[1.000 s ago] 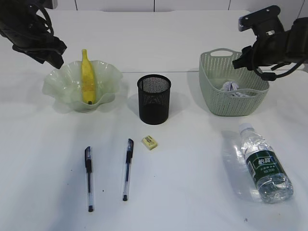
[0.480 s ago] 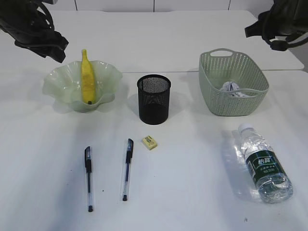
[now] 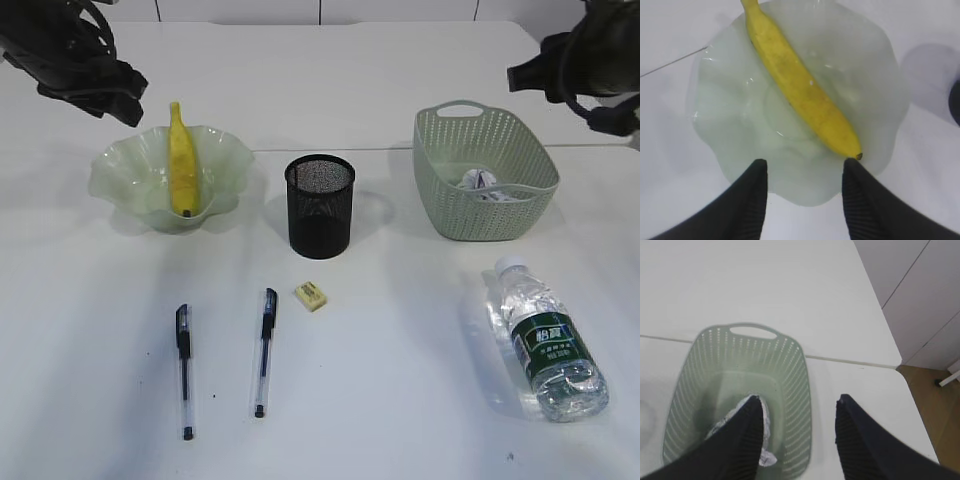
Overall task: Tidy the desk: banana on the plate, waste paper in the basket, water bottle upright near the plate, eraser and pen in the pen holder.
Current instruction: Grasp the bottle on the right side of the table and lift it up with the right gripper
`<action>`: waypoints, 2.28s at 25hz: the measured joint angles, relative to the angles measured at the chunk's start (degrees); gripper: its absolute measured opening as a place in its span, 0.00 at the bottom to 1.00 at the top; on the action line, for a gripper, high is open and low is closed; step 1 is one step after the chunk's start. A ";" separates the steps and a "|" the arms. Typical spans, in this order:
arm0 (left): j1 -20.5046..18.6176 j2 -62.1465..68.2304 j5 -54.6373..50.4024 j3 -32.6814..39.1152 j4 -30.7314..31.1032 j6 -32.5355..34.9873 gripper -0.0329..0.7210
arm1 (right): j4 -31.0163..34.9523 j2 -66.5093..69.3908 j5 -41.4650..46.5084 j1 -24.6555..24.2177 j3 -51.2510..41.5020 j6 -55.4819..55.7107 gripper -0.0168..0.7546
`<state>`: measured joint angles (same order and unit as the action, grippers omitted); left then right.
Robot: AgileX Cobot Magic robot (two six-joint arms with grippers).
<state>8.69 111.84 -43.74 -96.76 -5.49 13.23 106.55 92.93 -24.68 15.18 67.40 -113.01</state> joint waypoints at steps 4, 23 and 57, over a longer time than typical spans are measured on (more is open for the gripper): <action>0.00 0.00 0.14 0.00 -0.59 0.00 0.49 | 0.00 -3.64 -0.09 0.00 -6.06 3.61 0.49; 0.00 0.00 -4.30 0.00 -1.89 0.00 0.49 | -0.30 -6.87 10.66 0.13 -25.96 15.01 0.45; 0.00 0.00 -9.52 0.00 -1.89 0.00 0.49 | -1.01 -7.26 21.53 0.13 -28.43 17.39 0.68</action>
<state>8.69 111.84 -53.26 -96.76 -7.38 13.23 105.54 85.67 -3.15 15.31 38.97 -95.62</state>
